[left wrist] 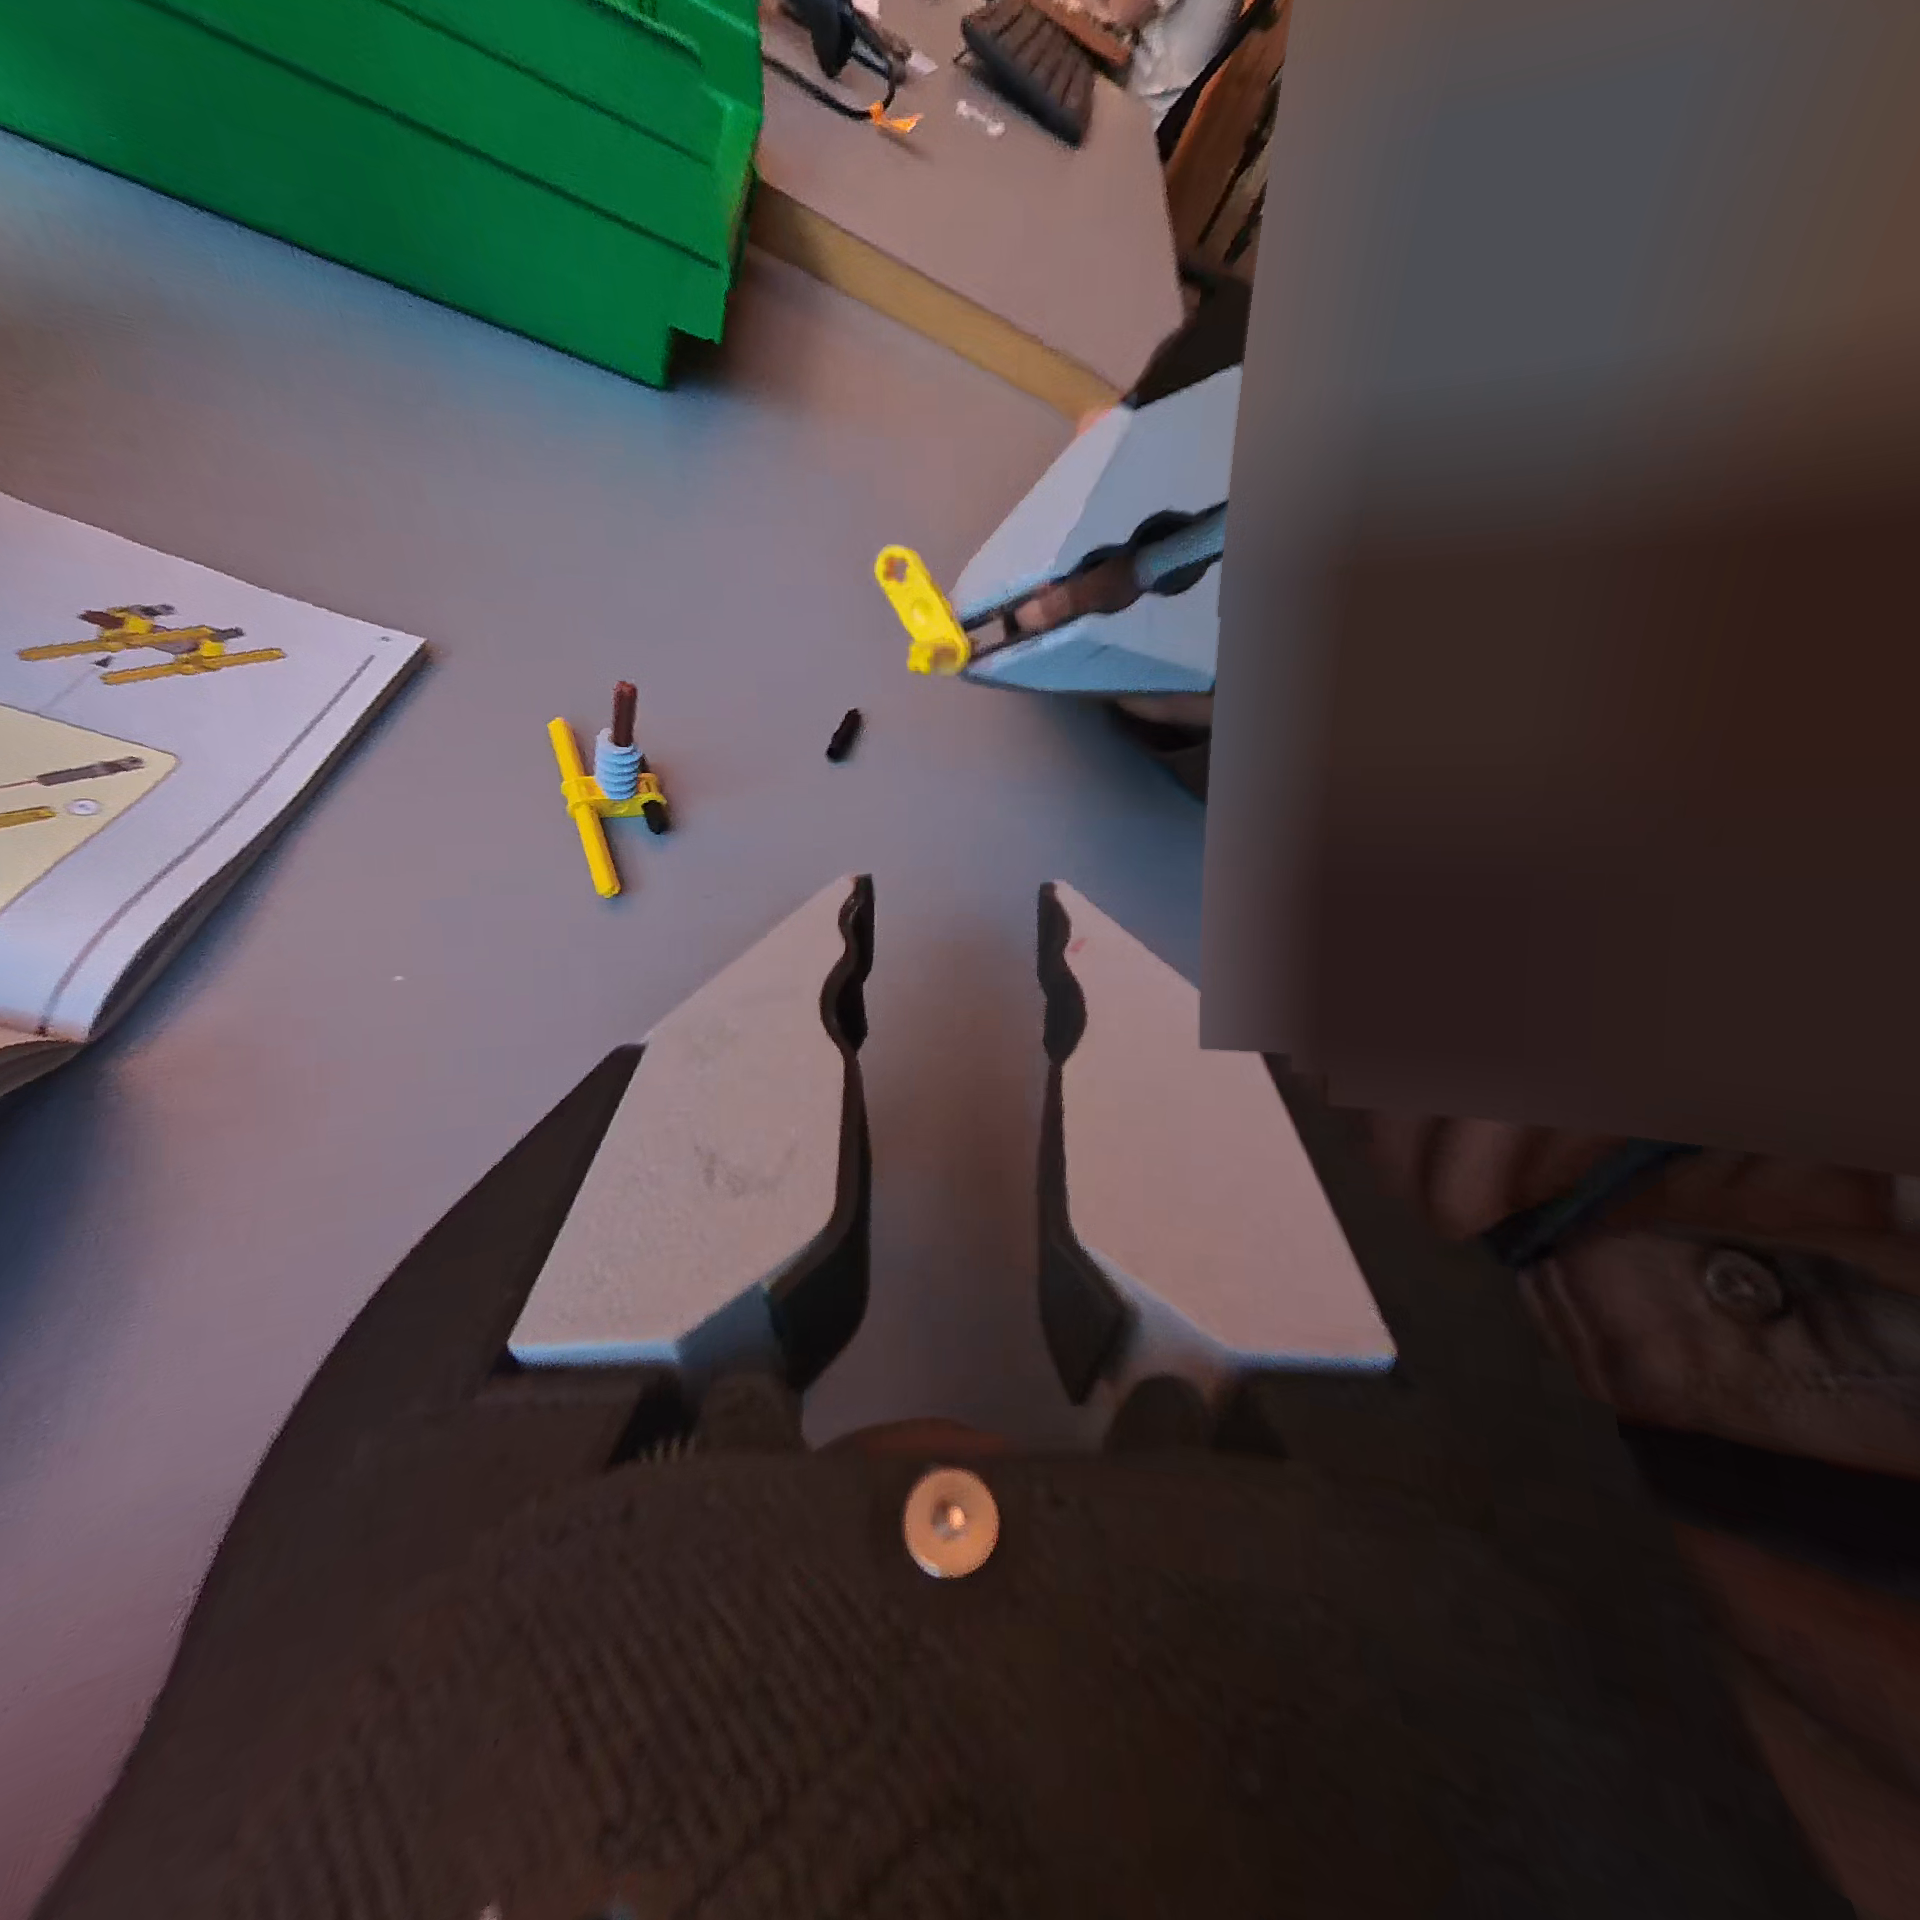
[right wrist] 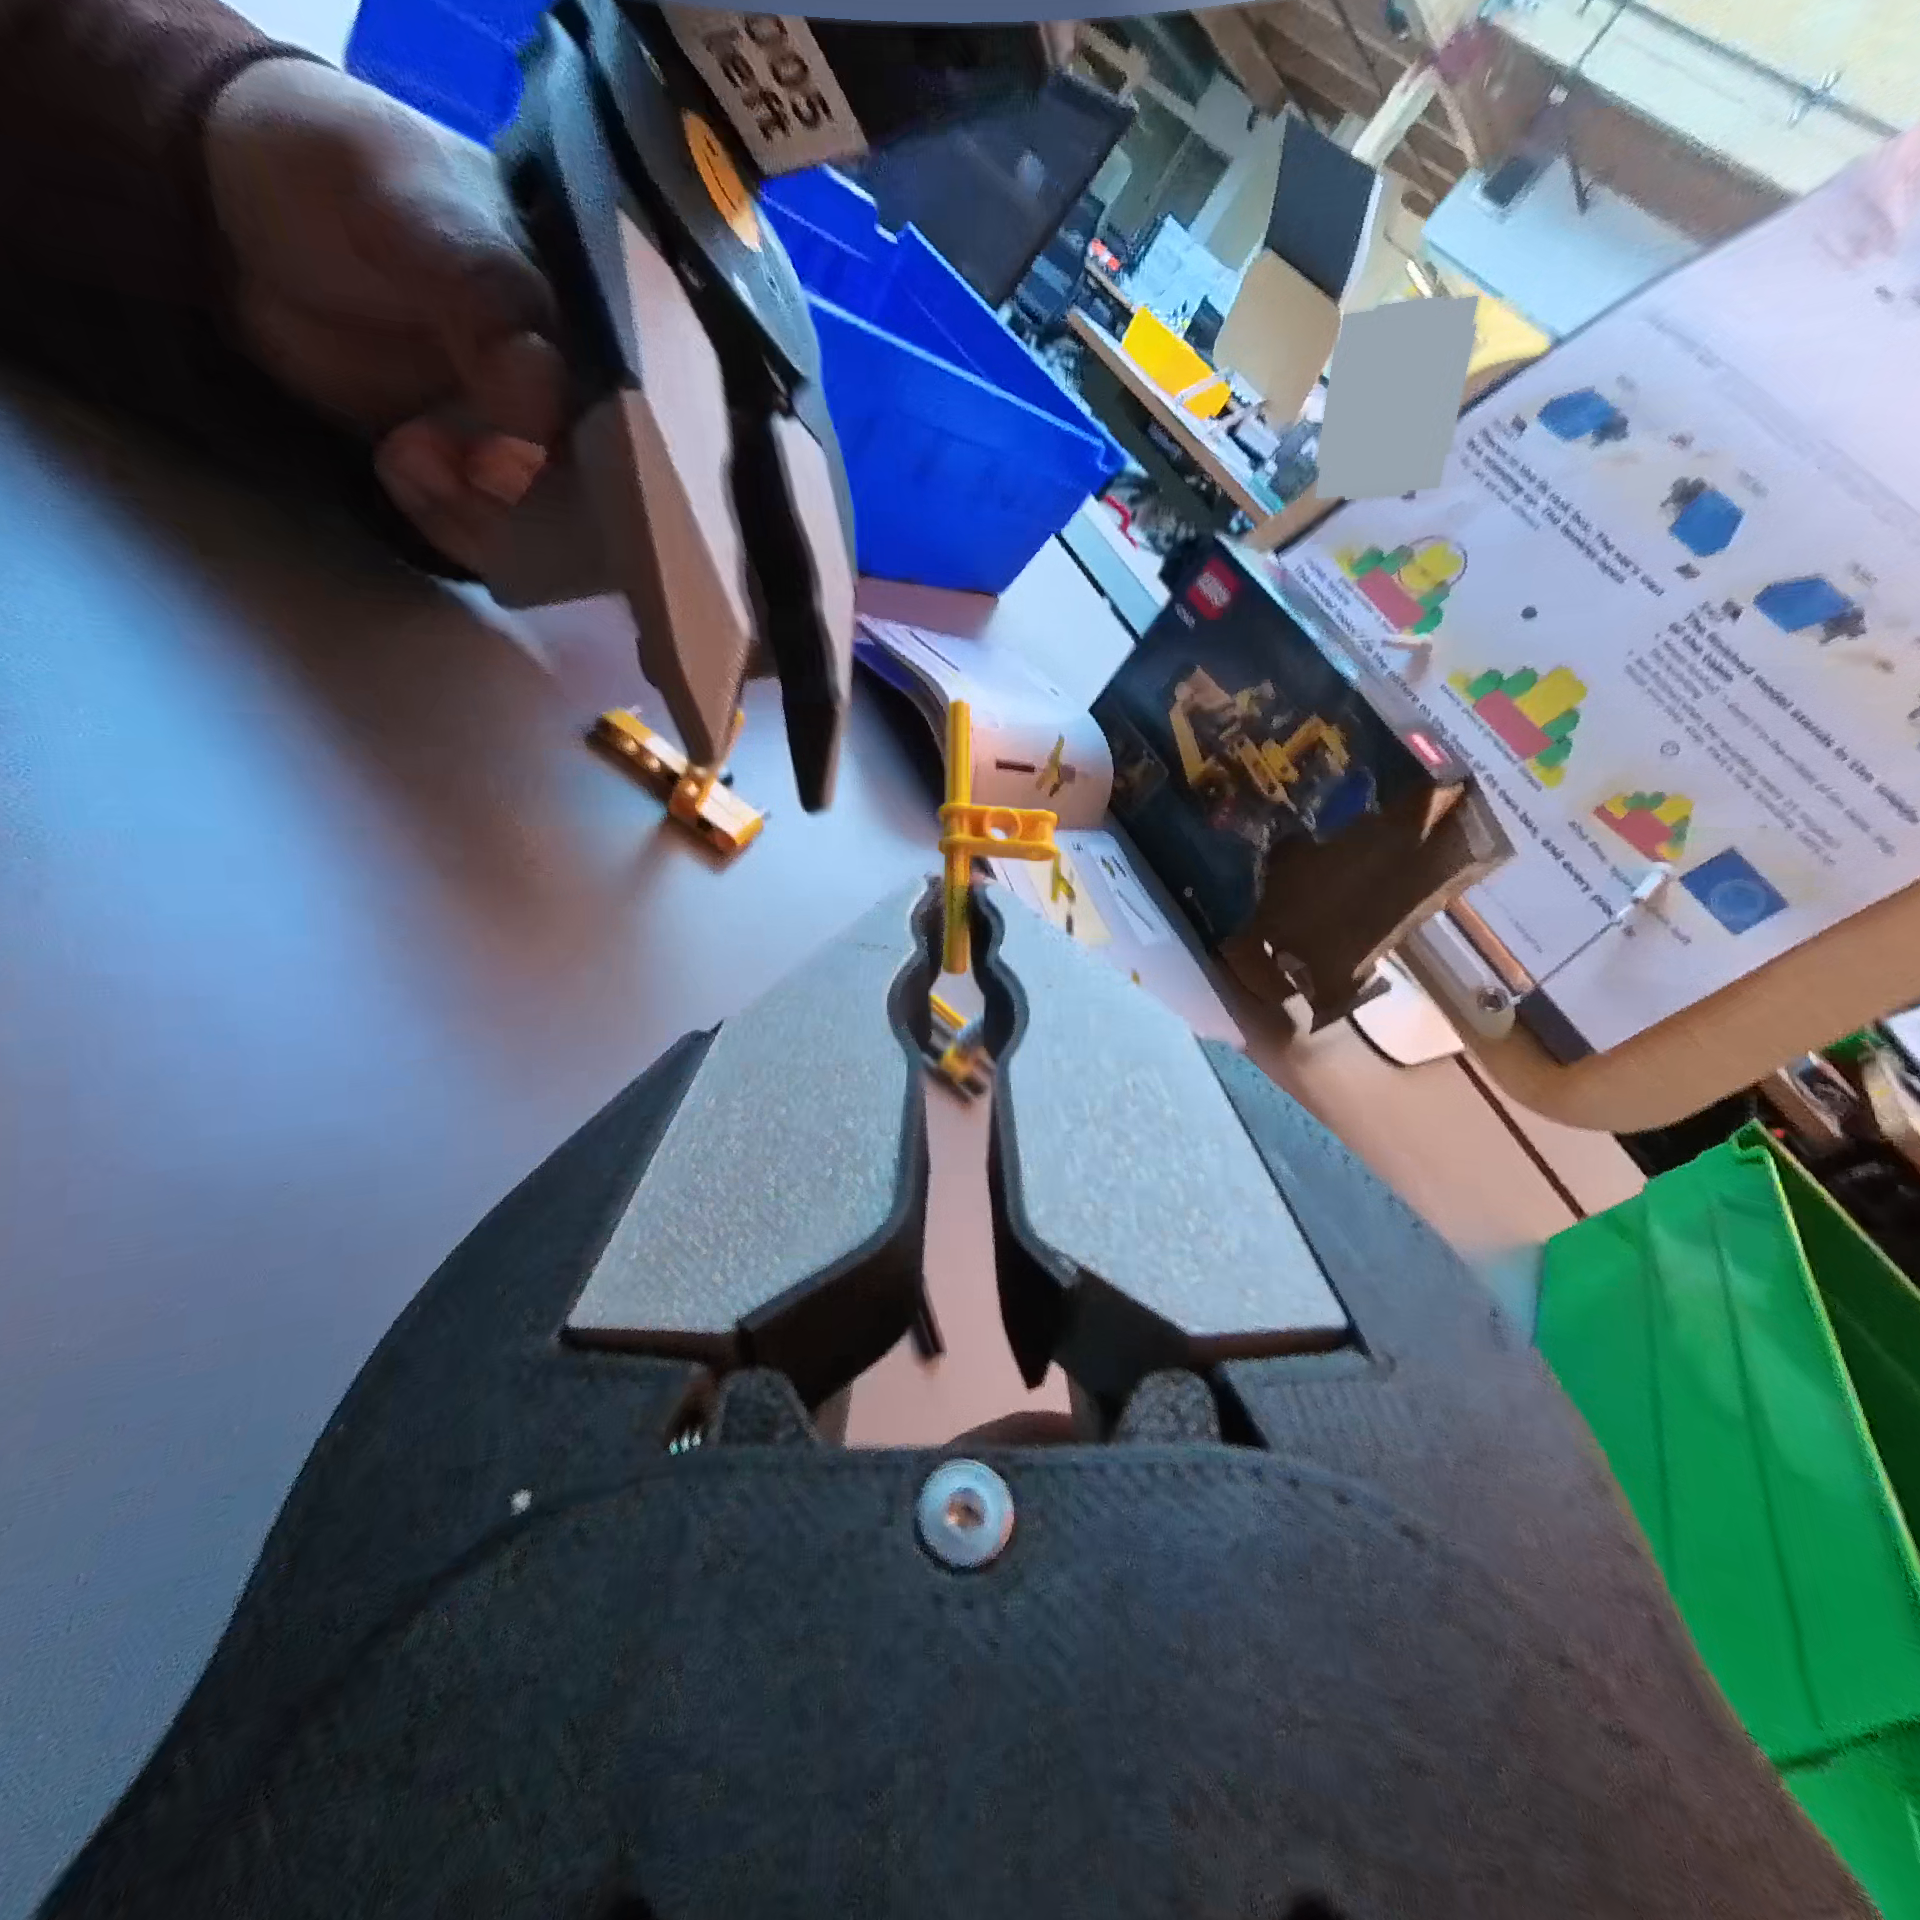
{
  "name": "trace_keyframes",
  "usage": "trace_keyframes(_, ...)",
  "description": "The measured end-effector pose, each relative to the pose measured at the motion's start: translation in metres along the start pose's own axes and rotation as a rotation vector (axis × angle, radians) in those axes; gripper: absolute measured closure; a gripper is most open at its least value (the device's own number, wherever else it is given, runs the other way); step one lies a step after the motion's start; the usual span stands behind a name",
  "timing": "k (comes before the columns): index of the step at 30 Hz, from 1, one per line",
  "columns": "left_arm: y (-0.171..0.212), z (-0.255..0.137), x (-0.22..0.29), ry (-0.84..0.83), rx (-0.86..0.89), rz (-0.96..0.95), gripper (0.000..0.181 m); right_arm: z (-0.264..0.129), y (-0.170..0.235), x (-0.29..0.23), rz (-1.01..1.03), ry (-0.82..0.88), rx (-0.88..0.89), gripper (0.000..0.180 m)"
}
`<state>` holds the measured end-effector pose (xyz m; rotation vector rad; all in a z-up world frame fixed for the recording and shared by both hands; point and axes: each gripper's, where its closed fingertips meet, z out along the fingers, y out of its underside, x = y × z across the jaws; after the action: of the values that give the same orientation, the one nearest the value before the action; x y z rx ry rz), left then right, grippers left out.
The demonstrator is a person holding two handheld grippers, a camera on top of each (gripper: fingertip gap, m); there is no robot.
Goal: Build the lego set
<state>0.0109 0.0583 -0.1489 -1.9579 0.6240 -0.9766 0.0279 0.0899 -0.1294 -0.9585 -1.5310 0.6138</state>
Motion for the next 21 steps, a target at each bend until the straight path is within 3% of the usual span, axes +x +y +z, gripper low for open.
trace_keyframes(4,-0.005,-0.001,0.007,0.033,0.024,-0.013,0.150,0.010,-0.016,-0.010,-0.045,0.029,0.020,0.178)
trace_keyframes(11,-0.011,-0.004,0.017,0.073,0.063,-0.016,0.152,0.018,-0.009,-0.019,-0.238,0.099,-0.081,0.178)
trace_keyframes(21,-0.010,-0.004,0.016,0.091,0.071,-0.043,0.154,0.012,-0.022,-0.018,-0.196,0.106,-0.005,0.178)
